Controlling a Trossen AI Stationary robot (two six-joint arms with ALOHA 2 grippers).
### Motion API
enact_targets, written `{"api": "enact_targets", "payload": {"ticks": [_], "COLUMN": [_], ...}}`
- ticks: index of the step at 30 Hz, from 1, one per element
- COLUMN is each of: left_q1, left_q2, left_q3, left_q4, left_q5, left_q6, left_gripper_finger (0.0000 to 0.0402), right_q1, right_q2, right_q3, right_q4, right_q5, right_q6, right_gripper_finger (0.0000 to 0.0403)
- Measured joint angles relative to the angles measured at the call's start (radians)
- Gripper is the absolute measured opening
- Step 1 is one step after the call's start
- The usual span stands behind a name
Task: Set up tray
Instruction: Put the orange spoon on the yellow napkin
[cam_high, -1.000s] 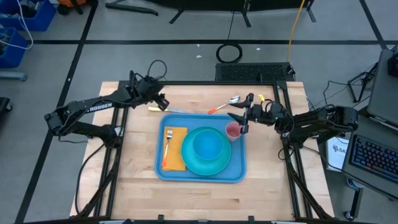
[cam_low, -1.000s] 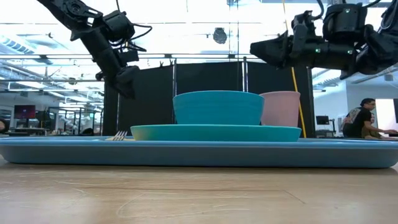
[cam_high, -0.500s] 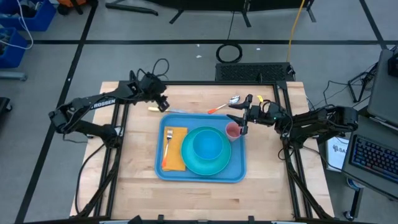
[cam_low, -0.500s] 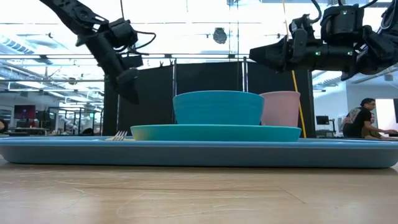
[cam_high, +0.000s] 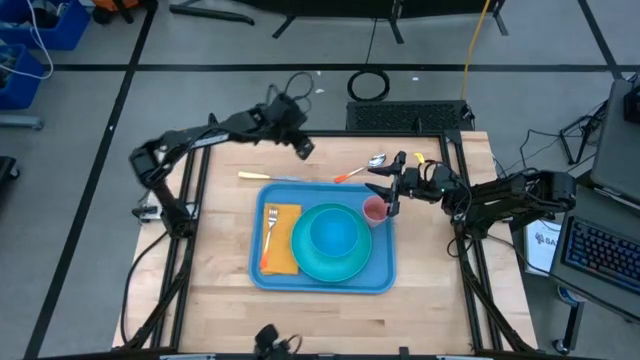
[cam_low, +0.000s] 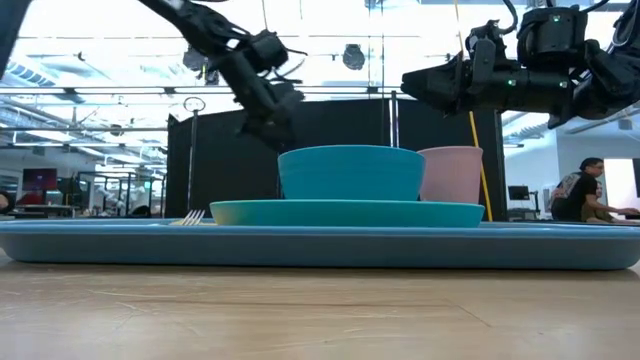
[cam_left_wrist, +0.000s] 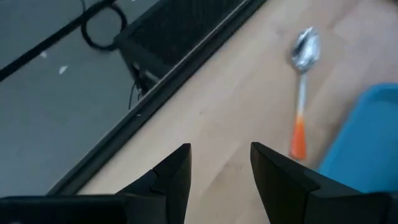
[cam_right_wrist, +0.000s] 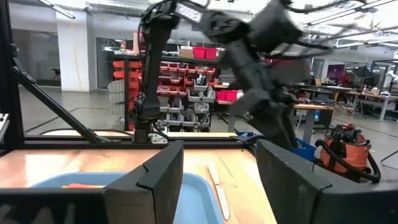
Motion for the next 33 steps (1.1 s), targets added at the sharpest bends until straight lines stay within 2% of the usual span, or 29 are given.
{"api": "enact_targets", "payload": {"ticks": [5,10,18,29,33], "left_q1": [0.029,0.031,-0.030,-0.097,-0.101], "left_q2": [0.164,0.271,0.351,0.394,0.415], "left_q3": [0.203,0.312,0.383,0.386,0.387], "left_q4": [-0.180,-0.198,-0.171,-0.073,-0.041], "left_q5": [0.085,0.196,0.237,0.213,0.238], "left_q6": [0.038,0.033,0.025,-0.012,-0.034], "left_gripper_finger": [0.0170,0.0170,0.0170,0.0170,0.0170], "right_q1": [0.001,0.001,0.000,0.000,0.000], "right_q2": [0.000,0.000,0.000,0.000,0.000], "right_q3": [0.000,0.000,0.000,0.000,0.000], "right_q4": [-0.002,-0.005,-0.012,-0.021,-0.021], "right_q5": [0.000,0.000,-0.001,-0.001,-0.001], "right_q6": [0.011,0.027,0.025,0.012,0.014], "right_gripper_finger": [0.0194,0.0194,0.0194,0.0194,0.0194]}}
